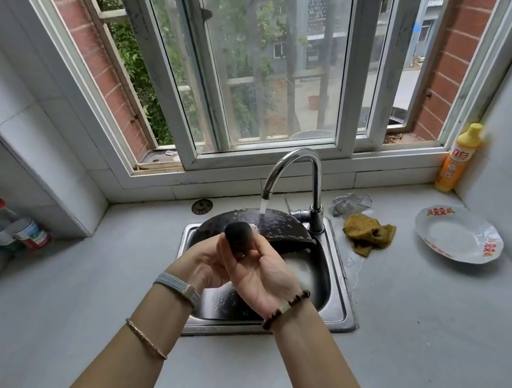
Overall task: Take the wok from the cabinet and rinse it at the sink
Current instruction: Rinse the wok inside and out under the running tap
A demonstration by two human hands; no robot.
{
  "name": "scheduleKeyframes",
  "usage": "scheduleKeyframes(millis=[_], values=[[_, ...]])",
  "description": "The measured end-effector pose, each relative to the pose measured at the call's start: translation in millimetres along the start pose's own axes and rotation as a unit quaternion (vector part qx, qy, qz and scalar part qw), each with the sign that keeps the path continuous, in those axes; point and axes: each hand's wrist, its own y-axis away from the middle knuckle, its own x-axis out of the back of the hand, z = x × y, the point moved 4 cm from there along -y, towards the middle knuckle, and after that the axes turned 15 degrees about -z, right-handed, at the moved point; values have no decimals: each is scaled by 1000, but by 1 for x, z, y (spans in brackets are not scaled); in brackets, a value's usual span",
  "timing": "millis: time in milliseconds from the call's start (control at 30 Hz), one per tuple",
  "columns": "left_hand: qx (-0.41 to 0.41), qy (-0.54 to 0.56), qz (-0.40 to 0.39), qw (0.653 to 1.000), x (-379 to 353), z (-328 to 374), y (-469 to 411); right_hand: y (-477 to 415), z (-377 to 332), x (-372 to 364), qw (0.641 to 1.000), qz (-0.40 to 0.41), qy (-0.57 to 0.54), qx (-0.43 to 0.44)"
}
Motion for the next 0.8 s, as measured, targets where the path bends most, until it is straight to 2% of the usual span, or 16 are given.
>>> scheduleKeyframes(millis=[133, 333, 467, 667, 800], values=[[8, -39, -21, 999, -1, -14, 2, 13, 3, 12, 1000, 1, 12, -19], [19, -8, -11, 1000, 6, -39, 11, 30, 19, 35, 998, 30, 31, -44], [26, -28, -15, 999, 10, -59, 17, 44, 31, 47, 994, 52, 64, -75], [27, -30, 16, 999, 22, -91, 26, 69, 49, 58, 986, 89, 52, -133], [43, -99, 48, 993, 28, -107, 31, 78, 59, 72, 980, 122, 44, -152]])
